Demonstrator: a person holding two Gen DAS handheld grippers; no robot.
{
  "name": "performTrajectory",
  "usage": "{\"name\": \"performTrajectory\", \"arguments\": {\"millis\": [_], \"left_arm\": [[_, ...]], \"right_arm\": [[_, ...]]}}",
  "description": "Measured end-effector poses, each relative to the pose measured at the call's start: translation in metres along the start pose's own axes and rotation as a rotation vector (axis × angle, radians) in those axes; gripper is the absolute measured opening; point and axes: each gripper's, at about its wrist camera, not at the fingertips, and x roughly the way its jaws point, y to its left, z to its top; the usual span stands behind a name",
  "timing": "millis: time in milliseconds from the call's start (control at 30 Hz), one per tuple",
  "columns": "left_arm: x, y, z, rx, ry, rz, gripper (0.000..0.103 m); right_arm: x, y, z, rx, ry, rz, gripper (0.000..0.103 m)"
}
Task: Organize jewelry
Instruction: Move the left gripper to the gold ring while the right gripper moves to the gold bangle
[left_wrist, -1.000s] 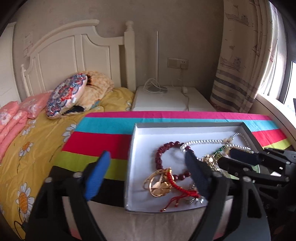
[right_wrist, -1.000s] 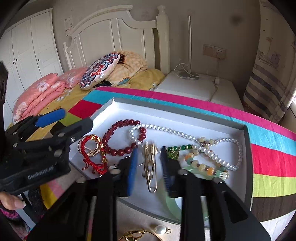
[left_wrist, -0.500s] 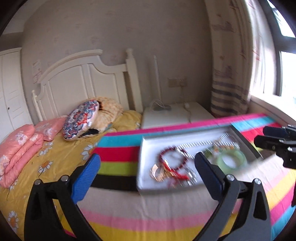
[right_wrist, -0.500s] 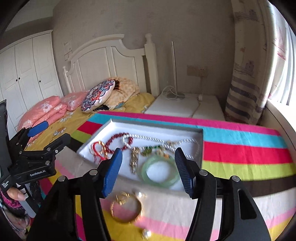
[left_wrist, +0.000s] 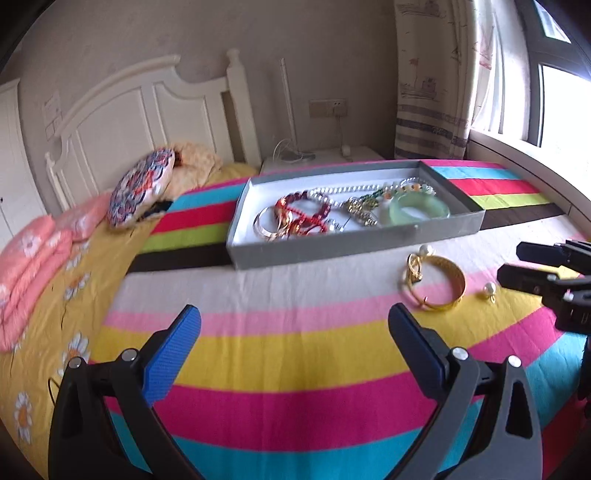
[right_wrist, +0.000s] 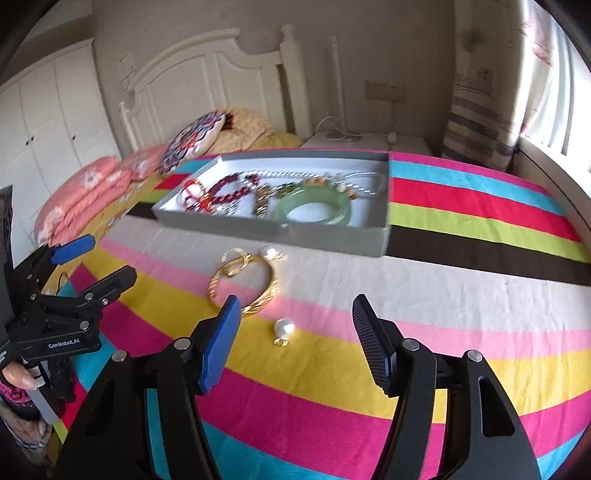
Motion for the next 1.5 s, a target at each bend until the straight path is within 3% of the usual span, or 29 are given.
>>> {"name": "performTrajectory", "arguments": {"millis": [133, 200, 267, 400, 600, 733, 800, 867, 1333, 1500], "left_arm": [[-0.002, 0.011, -0.002, -0.052, -0.004, 0.023, 0.101], [0.001, 0.013, -0.002, -0.062, 0.012, 0.031, 0.101], [0.002, 0.014, -0.001, -0.063, 0.022, 0.028, 0.101], [0.004, 0.014, 0.000, -0.057, 0.034, 0.027, 0.101], [0.003, 0.018, 0.000, -0.078, 0.034, 0.023, 0.101], [0.008, 0.020, 0.001, -0.091, 0.054, 0.015, 0.101], [0.011, 0.022, 0.001, -0.103, 0.069, 0.011, 0.101], [0.013, 0.026, 0.000, -0.121, 0.078, 0.004, 0.101], [0.007, 0.025, 0.000, -0.120, 0.052, 0.011, 0.101], [0.008, 0.027, -0.001, -0.125, 0.059, 0.005, 0.101]], "right_arm": [[0.008, 0.024, 0.002, -0.062, 0.029, 0.027, 0.061], [0.014, 0.034, 0.004, -0.094, 0.055, 0.035, 0.074], [0.022, 0.041, 0.007, -0.126, 0.073, 0.034, 0.080], [0.044, 0.047, 0.015, -0.178, 0.135, 0.056, 0.080], [0.072, 0.046, 0.028, -0.376, 0.236, 0.156, 0.082], [0.070, 0.039, 0.029, -0.440, 0.230, 0.223, 0.079], [0.065, 0.040, 0.027, -0.449, 0.211, 0.241, 0.064], [0.059, 0.041, 0.023, -0.451, 0.194, 0.245, 0.058], [0.041, 0.082, 0.024, -0.462, 0.078, 0.238, 0.057], [0.038, 0.072, 0.022, -0.411, 0.061, 0.150, 0.057]]}}
